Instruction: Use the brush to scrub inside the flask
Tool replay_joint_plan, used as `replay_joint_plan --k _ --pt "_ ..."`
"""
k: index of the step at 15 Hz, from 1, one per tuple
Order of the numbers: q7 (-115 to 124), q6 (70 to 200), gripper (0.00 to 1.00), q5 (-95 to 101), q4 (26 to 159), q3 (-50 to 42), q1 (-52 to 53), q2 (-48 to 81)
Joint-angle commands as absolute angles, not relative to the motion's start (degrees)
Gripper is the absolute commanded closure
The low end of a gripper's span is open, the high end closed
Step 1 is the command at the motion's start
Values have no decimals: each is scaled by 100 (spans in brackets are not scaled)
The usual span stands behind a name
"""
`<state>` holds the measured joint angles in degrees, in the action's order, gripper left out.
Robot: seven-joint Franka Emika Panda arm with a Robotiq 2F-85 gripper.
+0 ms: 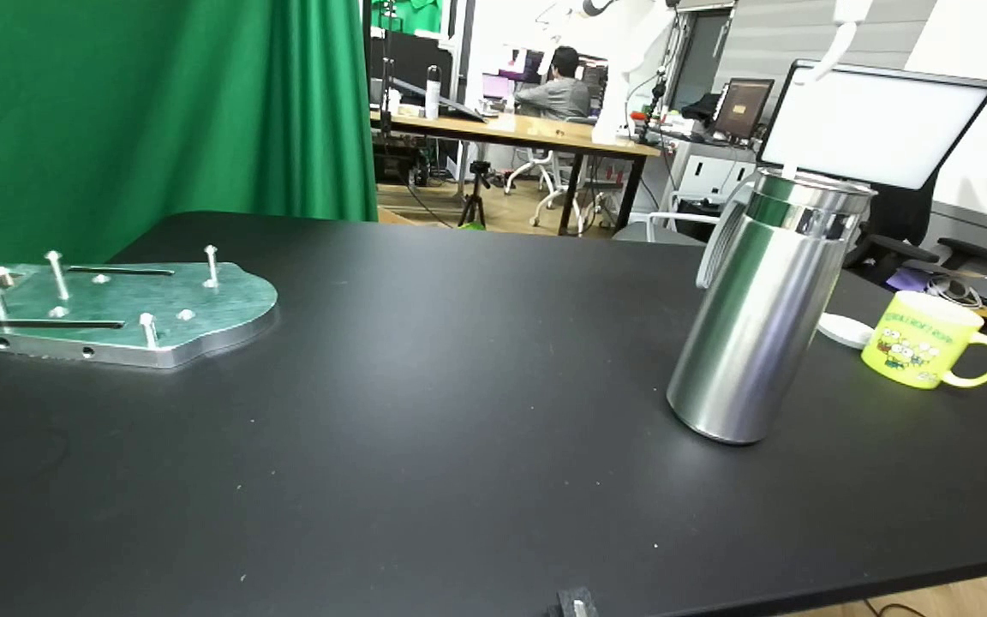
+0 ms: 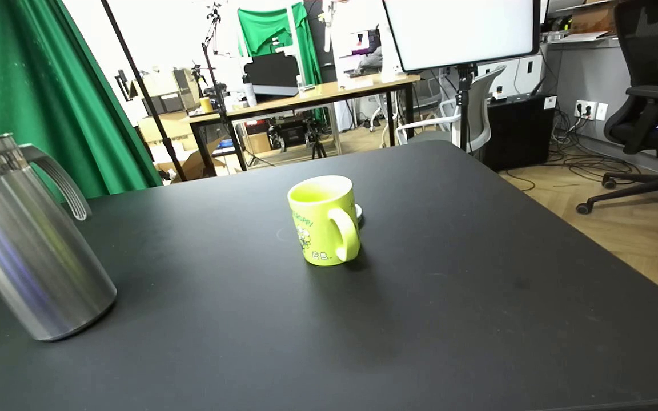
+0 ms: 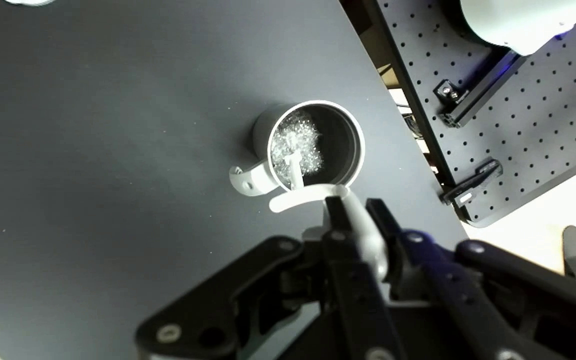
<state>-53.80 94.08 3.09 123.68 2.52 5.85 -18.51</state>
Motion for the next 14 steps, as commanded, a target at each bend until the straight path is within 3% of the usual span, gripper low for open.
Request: replay_joint_plan --k 1,14 --pt "-5271 9297 96 375 12424 202 662 -2329" --pt "-4889 10358 96 408 13772 279 785 -2136"
